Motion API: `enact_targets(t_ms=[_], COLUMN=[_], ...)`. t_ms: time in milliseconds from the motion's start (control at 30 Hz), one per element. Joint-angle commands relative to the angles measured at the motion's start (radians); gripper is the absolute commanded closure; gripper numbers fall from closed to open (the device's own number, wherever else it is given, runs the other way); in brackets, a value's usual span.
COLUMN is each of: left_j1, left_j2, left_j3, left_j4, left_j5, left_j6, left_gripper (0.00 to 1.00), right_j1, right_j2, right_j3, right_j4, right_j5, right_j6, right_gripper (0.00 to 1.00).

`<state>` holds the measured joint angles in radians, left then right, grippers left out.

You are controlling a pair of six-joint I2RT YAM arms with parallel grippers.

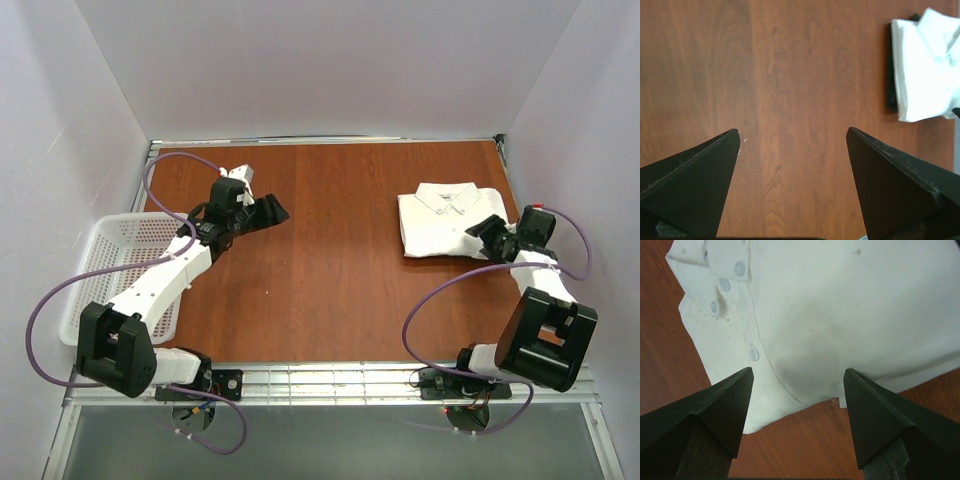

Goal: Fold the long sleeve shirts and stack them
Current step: Neatly place the folded shirt to the corner

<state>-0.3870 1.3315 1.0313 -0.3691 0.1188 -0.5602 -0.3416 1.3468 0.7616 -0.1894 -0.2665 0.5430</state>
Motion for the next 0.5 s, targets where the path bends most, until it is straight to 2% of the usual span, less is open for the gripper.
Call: enact_targets(t_ms=[0,267,467], left_j1=[0.008,0.019,0.019], left_j2=[-0.051,-0.084,-0.130], left_j3=[-0.072,-0.151,-0.180], left_j4=[0.010,0.042,0.045], left_j5=[-0.008,-0.047,-0.091], left_j6=[0.052,0.085,0.086], left_gripper=[0.18,0.19,0.19], right_j1=[-0.065,-0.143,-0.238], right_j2=[-0.043,-0.182,-0.169], right_j3=[-0.079,-0.128,-0.056], right_j4=[0.157,0.153,0.177], right_j5=[-0.046,-0.011,-0.080], right_j6=[0.090,0.133,0.138], right_gripper=[0.32,0.31,0.35])
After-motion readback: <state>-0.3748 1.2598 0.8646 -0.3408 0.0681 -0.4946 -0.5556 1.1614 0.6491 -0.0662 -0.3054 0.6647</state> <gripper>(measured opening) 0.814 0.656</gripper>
